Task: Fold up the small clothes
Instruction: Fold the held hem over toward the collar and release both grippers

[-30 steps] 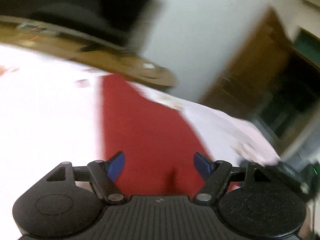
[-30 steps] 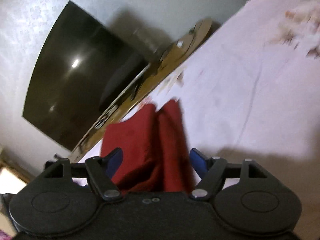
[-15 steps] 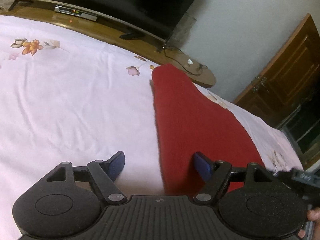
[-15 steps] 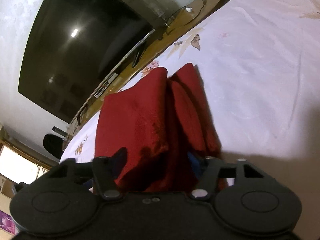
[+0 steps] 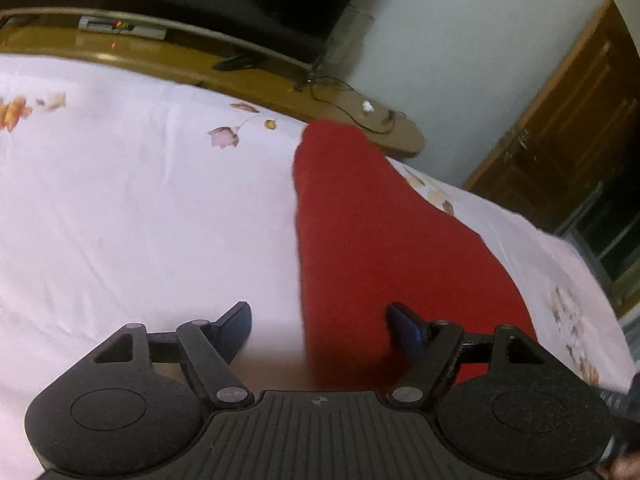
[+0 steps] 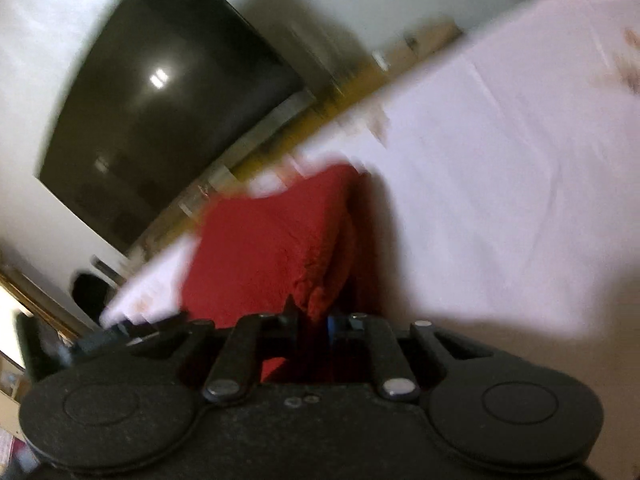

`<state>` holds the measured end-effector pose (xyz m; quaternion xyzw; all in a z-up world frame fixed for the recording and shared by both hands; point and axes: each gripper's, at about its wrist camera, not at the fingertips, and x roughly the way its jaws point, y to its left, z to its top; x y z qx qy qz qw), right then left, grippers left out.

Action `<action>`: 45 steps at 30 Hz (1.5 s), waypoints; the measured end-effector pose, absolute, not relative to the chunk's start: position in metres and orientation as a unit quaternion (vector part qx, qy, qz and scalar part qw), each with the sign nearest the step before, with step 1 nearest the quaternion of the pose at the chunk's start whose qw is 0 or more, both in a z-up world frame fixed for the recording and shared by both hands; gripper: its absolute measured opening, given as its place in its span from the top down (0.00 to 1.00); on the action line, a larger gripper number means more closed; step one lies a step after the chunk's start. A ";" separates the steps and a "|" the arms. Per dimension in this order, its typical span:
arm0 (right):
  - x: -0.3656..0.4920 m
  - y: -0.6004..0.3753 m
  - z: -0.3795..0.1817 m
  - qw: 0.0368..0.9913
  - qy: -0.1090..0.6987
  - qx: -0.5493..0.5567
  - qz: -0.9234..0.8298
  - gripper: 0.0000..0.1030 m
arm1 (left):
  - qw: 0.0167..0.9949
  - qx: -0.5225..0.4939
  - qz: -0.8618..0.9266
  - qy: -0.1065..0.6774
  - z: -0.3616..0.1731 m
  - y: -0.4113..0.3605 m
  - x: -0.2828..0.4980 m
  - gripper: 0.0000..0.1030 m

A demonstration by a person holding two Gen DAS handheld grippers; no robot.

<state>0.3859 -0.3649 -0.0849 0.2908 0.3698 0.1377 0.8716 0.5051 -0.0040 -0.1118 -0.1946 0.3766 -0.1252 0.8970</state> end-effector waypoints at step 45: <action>0.315 -0.360 -0.077 0.889 0.381 0.235 0.098 0.90 | 0.908 -0.074 -0.183 0.369 -0.113 0.007 0.409 0.20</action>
